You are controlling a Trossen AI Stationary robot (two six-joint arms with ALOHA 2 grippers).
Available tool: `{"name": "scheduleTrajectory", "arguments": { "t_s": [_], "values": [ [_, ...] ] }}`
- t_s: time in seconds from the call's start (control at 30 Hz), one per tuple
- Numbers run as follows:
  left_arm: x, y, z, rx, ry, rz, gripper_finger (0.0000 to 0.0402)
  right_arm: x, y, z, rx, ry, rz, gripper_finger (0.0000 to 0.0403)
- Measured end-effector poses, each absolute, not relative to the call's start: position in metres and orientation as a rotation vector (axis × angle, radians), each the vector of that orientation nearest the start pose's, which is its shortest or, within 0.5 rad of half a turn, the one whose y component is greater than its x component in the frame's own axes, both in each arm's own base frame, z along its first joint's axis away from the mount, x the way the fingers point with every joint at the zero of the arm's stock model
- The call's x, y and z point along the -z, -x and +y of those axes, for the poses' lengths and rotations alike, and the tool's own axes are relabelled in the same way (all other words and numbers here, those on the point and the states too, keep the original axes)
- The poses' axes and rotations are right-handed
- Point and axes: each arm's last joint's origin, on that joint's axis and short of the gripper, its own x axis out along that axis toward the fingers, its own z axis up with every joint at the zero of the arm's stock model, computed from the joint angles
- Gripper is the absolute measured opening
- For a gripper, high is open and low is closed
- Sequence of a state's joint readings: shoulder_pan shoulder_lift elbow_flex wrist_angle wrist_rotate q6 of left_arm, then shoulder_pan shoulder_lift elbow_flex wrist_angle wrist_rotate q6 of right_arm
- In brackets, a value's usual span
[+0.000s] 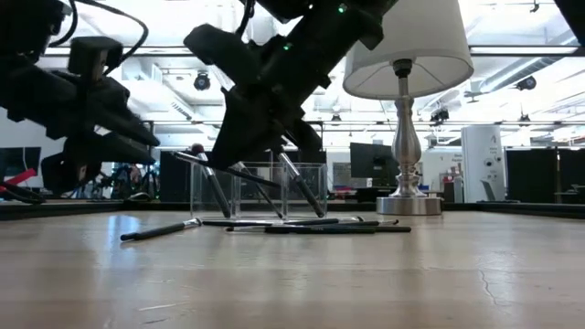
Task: Put items in baskets/containers
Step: Put the eyeshadow brush into the transparent organizer
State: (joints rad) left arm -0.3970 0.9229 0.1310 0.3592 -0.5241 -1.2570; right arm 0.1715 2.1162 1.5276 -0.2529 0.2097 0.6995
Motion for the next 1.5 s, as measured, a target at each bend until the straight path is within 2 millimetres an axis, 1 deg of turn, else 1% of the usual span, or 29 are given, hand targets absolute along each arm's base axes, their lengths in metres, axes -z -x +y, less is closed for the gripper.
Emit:
{"name": "scheduleTrajectory", "arguments": {
  "t_s": [0.13,0.2,0.37,0.5,0.73,1.0,1.27,1.5],
  "values": [
    [-0.145,-0.152,-0.045,-0.437,1.097,0.123,0.0123,-0.172,-0.454,0.063,0.361,-0.550,0.757,0.0011],
    [-0.145,-0.152,-0.043,-0.473,1.118,0.087,0.0124,-0.172,-0.454,0.058,0.378,-0.569,0.750,0.0011],
    [-0.142,-0.150,-0.042,-0.505,1.208,0.051,0.0124,-0.173,-0.456,0.052,0.404,-0.608,0.732,0.0011],
    [-0.142,-0.150,-0.042,-0.507,1.263,0.036,0.0124,-0.174,-0.458,0.052,0.400,-0.631,0.705,0.0011],
    [-0.142,-0.153,-0.043,-0.501,1.276,0.007,0.0124,-0.177,-0.460,0.051,0.401,-0.691,0.672,0.0011],
    [-0.142,-0.159,-0.045,-0.490,1.279,-0.029,0.0124,-0.180,-0.464,0.043,0.417,-0.753,0.624,0.0011],
    [-0.141,-0.166,-0.047,-0.474,1.297,-0.093,0.0124,-0.180,-0.465,0.042,0.413,-0.765,0.610,0.0011],
    [-0.143,-0.182,-0.054,-0.485,1.261,-0.074,0.0124,-0.181,-0.466,0.042,0.411,-0.782,0.595,0.0011]
  ]
}}
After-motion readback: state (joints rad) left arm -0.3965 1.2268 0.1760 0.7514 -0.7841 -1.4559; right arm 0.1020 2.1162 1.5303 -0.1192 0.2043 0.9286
